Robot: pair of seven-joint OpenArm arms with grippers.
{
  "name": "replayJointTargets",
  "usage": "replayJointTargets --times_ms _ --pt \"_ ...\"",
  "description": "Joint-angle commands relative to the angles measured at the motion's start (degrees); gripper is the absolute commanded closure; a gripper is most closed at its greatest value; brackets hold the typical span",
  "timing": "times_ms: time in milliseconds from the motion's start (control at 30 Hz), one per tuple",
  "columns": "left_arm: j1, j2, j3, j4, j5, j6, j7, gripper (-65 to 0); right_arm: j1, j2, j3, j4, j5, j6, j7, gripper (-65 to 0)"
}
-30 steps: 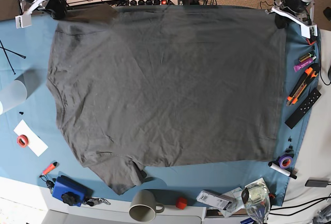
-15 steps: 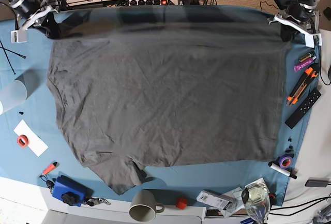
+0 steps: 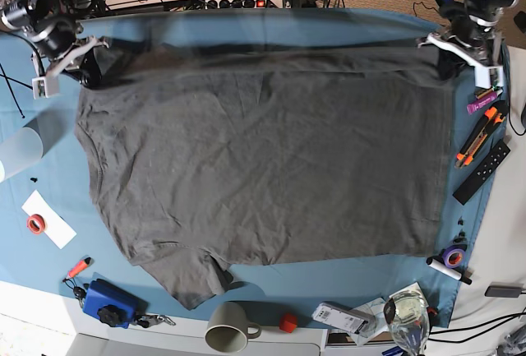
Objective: Fold the T-shirt properly
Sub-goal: 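Lift the shoulders and fold them over toward the hem with both grippers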
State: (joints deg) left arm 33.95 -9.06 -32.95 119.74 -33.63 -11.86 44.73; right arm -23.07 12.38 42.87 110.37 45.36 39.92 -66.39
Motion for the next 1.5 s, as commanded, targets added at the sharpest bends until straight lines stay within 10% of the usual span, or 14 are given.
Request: replayJointTargets --times_ms 0,267,667,1467 --pt "-0.68 -0.48 0.74 1.01 1.20 0.04 -1.62 0.0 0.72 0.94 0.02 0.90 0.07 -0.17 2.12 0.0" --pt "-4.81 -0.48 4.81 0.94 11.10 6.88 -3.65 0.0 4.66 1.73 -0.46 -1.22 -4.92 -1.01 4.55 0.0" --pt "-13.11 -0.68 4.81 -9.16 11.65 5.40 -5.81 0.0 13.79 9.16 -0.50 -13.00 -5.16 -1.01 5.51 0.0" --pt "-21.33 -9.05 7.58 -16.31 12.41 5.38 -8.74 0.0 22.27 9.53 -4.22 -22.03 -11.91 -0.98 7.85 0.0"
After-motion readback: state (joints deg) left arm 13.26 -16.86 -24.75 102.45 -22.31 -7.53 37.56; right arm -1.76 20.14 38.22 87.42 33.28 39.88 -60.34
